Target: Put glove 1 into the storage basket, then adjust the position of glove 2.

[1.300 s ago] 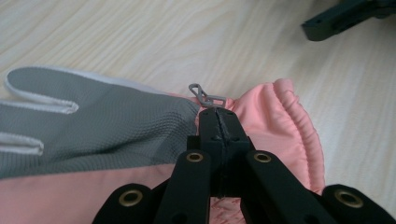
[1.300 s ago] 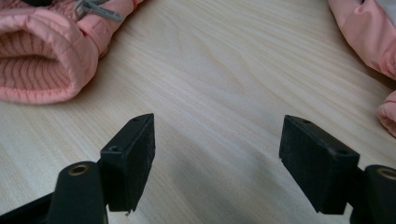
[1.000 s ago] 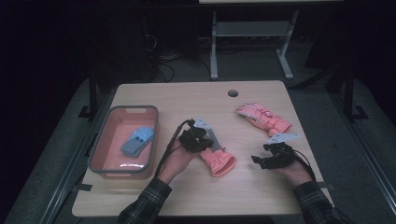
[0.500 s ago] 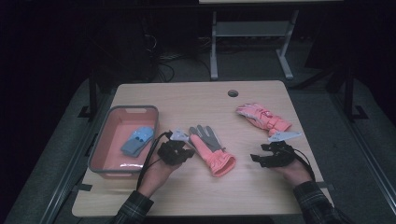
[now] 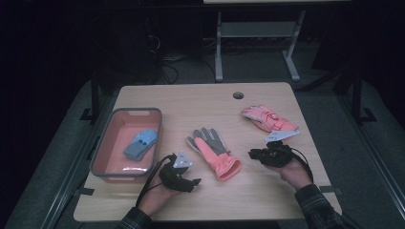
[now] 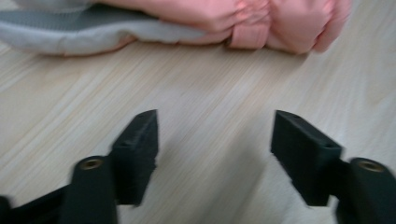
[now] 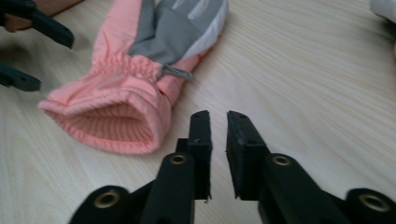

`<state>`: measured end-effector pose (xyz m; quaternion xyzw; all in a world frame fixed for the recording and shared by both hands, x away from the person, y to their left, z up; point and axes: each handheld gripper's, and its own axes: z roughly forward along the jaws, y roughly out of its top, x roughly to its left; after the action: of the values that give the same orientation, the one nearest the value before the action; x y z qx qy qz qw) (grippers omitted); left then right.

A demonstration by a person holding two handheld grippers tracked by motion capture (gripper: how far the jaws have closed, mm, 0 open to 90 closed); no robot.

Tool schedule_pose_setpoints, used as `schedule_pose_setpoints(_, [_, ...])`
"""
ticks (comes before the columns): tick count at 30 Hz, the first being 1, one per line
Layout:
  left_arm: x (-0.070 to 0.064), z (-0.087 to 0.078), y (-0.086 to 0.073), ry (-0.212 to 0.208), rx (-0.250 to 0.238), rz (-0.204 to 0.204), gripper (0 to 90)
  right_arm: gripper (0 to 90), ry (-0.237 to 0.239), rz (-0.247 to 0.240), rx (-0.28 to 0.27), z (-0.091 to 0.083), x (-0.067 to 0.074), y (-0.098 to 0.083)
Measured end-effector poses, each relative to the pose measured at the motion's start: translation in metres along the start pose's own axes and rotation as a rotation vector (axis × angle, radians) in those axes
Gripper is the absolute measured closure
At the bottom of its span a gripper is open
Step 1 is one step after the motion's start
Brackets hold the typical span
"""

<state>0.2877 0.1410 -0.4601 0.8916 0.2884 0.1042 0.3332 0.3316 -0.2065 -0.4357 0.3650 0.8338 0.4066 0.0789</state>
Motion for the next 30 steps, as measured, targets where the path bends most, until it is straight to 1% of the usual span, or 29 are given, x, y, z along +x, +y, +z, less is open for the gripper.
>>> schedule_pose_setpoints(1, [0.0, 0.001, -0.002, -0.001, 0.002, 0.001, 26.5, 84.3, 0.0, 0.0, 0.0, 0.0, 0.0, 0.0])
schedule_pose_setpoints(2, [0.0, 0.001, -0.003, 0.003, 0.002, 0.003, 24.3, 88.1, 0.008, -0.002, -0.003, 0.001, 0.001, 0.002])
schedule_pose_setpoints(3, [0.0, 0.002, -0.004, 0.0, -0.002, 0.007, 21.6, 89.7, 0.017, -0.007, -0.004, 0.002, 0.003, 0.005])
schedule_pose_setpoints(4, [0.0, 0.002, -0.005, 0.0, -0.003, 0.011, 20.1, 89.9, 0.021, -0.01, -0.005, 0.002, 0.004, 0.007])
schedule_pose_setpoints(5, [-0.001, 0.003, -0.006, 0.002, -0.003, 0.012, 18.1, 90.0, 0.036, 0.0, -0.006, 0.003, 0.006, 0.01])
schedule_pose_setpoints(6, [-0.001, 0.004, -0.006, -0.001, 0.0, 0.019, 15.6, 90.0, 0.049, -0.018, -0.008, 0.006, 0.008, 0.015])
schedule_pose_setpoints(8, [-0.002, 0.005, -0.008, -0.003, -0.01, 0.027, 14.2, 90.0, 0.055, -0.022, -0.013, 0.008, 0.01, 0.017])
schedule_pose_setpoints(9, [-0.002, 0.006, -0.011, -0.007, -0.03, 0.025, 14.0, 89.9, 0.065, -0.021, -0.012, 0.01, 0.013, 0.02])
schedule_pose_setpoints(10, [-0.002, 0.006, -0.012, -0.01, -0.036, 0.029, 13.1, 89.9, 0.072, -0.035, -0.014, 0.013, 0.015, 0.023])
schedule_pose_setpoints(12, [-0.001, 0.006, -0.018, -0.023, -0.08, 0.036, 12.7, 89.9, 0.096, -0.042, -0.016, 0.016, 0.019, 0.027])
schedule_pose_setpoints(14, [0.0, 0.005, -0.019, -0.032, -0.085, 0.041, 12.6, 89.8, 0.113, -0.05, -0.01, 0.02, 0.023, 0.032])
schedule_pose_setpoints(15, [0.0, 0.005, -0.019, -0.031, -0.086, 0.043, 12.6, 89.8, 0.131, -0.048, -0.014, 0.022, 0.025, 0.035])
schedule_pose_setpoints(17, [0.0, 0.005, -0.019, -0.035, -0.085, 0.056, 12.7, 89.8, 0.145, -0.053, -0.011, 0.026, 0.028, 0.039])
schedule_pose_setpoints(18, [0.0, 0.005, -0.019, -0.036, -0.085, 0.058, 12.6, 89.8, 0.16, -0.057, -0.006, 0.031, 0.031, 0.044])
schedule_pose_setpoints(19, [0.0, 0.005, -0.019, -0.036, -0.084, 0.059, 12.6, 89.8, 0.16, -0.057, -0.006, 0.031, 0.031, 0.044])
schedule_pose_setpoints(21, [0.001, 0.005, -0.019, -0.04, -0.08, 0.066, 12.7, 89.8, 0.174, -0.063, 0.013, 0.04, 0.034, 0.047])
schedule_pose_setpoints(22, [0.001, 0.005, -0.019, -0.04, -0.08, 0.066, 12.7, 89.8, 0.174, -0.063, 0.013, 0.04, 0.034, 0.047])
schedule_pose_setpoints(23, [0.001, 0.005, -0.019, -0.043, -0.08, 0.069, 12.7, 89.8, 0.177, -0.068, 0.031, 0.046, 0.036, 0.048])
schedule_pose_setpoints(24, [0.001, 0.005, -0.019, -0.043, -0.08, 0.069, 12.7, 89.8, 0.177, -0.068, 0.031, 0.046, 0.036, 0.048])
schedule_pose_setpoints(25, [0.001, 0.005, -0.019, -0.043, -0.08, 0.072, 12.7, 89.8, 0.178, -0.075, 0.042, 0.05, 0.037, 0.048])
schedule_pose_setpoints(27, [0.001, 0.005, -0.019, -0.047, -0.08, 0.068, 12.7, 89.8, 0.168, -0.087, 0.069, 0.057, 0.038, 0.048])
schedule_pose_setpoints(28, [0.001, 0.005, -0.019, -0.05, -0.085, 0.061, 12.6, 89.8, 0.163, -0.083, 0.084, 0.06, 0.039, 0.047])
schedule_pose_setpoints(30, [0.001, 0.005, -0.019, -0.051, -0.085, 0.062, 12.7, 89.9, 0.162, -0.078, 0.092, 0.064, 0.039, 0.045])
